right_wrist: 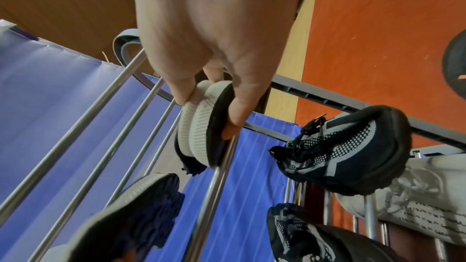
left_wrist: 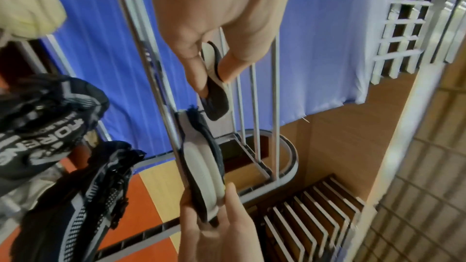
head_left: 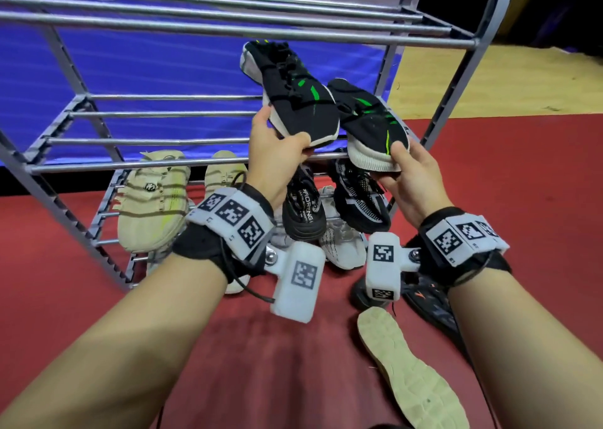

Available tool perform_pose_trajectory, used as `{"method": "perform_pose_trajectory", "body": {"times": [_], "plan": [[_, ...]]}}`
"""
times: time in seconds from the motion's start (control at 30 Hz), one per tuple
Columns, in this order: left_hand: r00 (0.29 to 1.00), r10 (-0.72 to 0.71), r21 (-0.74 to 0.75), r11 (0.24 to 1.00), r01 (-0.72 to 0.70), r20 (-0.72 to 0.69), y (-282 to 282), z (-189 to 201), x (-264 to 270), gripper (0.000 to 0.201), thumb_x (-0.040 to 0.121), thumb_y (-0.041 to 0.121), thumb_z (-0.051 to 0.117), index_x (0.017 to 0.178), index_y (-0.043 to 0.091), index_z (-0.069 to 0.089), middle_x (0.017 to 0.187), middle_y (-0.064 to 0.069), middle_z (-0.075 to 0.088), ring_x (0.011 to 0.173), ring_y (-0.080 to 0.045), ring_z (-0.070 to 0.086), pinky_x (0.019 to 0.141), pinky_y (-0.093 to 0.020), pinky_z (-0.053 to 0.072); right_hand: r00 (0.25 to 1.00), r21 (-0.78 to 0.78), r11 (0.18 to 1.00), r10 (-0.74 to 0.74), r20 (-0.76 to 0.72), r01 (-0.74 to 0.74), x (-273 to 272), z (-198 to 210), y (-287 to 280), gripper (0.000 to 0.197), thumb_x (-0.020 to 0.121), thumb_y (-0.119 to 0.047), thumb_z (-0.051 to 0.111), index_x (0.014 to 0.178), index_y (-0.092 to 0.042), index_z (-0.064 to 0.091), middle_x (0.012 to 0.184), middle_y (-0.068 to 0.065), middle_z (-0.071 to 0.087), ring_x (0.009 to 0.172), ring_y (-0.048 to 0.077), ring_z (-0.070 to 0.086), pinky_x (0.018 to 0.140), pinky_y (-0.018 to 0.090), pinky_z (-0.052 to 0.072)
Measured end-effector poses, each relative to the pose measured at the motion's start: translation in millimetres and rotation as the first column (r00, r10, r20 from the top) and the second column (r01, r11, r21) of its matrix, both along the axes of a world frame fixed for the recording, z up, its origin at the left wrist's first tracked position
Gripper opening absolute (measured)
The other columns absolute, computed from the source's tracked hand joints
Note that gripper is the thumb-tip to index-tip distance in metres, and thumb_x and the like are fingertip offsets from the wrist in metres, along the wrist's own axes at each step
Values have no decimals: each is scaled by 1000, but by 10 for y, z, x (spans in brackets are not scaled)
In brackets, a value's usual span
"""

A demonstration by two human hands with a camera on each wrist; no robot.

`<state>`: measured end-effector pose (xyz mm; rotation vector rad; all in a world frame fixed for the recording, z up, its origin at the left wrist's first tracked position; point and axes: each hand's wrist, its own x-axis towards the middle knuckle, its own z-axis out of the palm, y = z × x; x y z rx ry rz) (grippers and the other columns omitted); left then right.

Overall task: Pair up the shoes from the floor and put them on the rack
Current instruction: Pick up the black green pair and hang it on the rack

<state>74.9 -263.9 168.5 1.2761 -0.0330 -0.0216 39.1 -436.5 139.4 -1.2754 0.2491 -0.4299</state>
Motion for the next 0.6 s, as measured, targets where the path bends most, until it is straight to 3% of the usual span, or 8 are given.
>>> {"method": "perform_pose_trajectory", "body": {"times": [0.07, 0.13, 0.2, 0.3, 0.43, 0.6], "plan": [[998, -30, 30, 999, 31, -48, 45, -78, 44, 50, 83, -15, 48, 127, 9, 41, 108, -9, 63, 93, -24, 64, 69, -25, 58, 999, 6, 999, -35, 21, 35, 11, -18, 11, 26, 99, -7, 40, 123, -7, 53, 99, 3, 66, 83, 13, 65, 71, 28, 57], [997, -51, 121, 991, 58, -58, 77, -153, 60, 41, 83, -12, 50, 117, 10, 47, 94, -4, 64, 91, -24, 62, 83, -38, 57, 998, -7, 998, -58, 32, 58, 13, -26, 33, 29, 99, -6, 40, 126, -4, 52, 99, 3, 65, 80, 11, 65, 68, 26, 57], [997, -44, 155, 987, 52, -57, 84, -175, 58, 34, 83, -8, 52, 108, 15, 47, 89, 0, 63, 92, -25, 62, 88, -42, 54, 997, -19, 998, -60, 40, 61, 17, -13, 31, 28, 99, -6, 40, 124, -5, 53, 99, 3, 65, 80, 11, 66, 66, 25, 58], [997, -50, 150, 987, 59, -62, 85, -175, 93, 37, 85, -7, 50, 118, 7, 49, 99, -6, 64, 91, -23, 63, 75, -31, 57, 998, -10, 998, -56, 42, 57, 6, 5, 16, 27, 100, -7, 40, 123, -8, 53, 99, 2, 66, 82, 11, 66, 65, 24, 57], [992, -118, 239, 963, 123, -36, 134, -200, 148, 40, 86, -6, 46, 125, 5, 47, 122, -12, 60, 105, -25, 62, 64, -22, 59, 999, -12, 999, -45, 22, 45, 2, 24, 18, 30, 101, -8, 38, 128, -4, 50, 100, 3, 64, 85, 14, 64, 68, 24, 57], [992, -115, 298, 947, 123, -44, 133, -163, 169, 40, 87, -7, 45, 126, 4, 46, 121, -9, 56, 94, -21, 60, 54, -16, 56, 999, -39, 999, -28, -31, 27, 34, 53, -8, 32, 101, -13, 38, 131, -5, 48, 107, 6, 61, 91, 19, 61, 77, 30, 53]]}}
